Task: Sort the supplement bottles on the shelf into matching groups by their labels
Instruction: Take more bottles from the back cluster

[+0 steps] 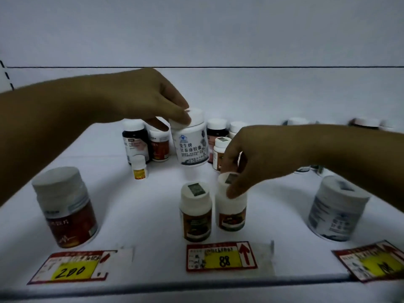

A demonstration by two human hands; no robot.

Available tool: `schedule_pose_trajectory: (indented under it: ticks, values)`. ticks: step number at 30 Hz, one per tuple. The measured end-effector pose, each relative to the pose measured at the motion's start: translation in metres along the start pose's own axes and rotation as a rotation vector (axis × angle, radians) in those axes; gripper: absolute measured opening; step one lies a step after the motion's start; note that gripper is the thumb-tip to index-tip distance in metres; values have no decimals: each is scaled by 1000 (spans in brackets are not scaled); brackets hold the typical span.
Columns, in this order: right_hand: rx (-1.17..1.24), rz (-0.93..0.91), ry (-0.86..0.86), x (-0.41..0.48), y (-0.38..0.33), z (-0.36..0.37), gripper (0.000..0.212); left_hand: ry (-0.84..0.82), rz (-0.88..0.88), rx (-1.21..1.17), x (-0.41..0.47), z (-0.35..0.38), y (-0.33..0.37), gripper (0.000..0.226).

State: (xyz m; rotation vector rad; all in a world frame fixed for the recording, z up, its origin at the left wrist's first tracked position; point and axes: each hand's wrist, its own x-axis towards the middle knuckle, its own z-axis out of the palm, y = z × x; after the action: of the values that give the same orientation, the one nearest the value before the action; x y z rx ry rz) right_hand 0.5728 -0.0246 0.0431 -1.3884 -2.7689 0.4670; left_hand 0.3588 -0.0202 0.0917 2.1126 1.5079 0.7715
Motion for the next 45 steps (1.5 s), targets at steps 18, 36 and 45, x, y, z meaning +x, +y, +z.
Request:
schedule_pose_trajectory:
  ticks: [18,36,45]
  values:
    - [337,-89,544,-100,70,-50,50,44,321,-218,24,93,110,33]
    - [286,189,250,-162,167,18,57,-406,134,195,27,186,112,39]
    - [328,158,330,-151,149,-12,79,-279,209,326,24,131,111,62]
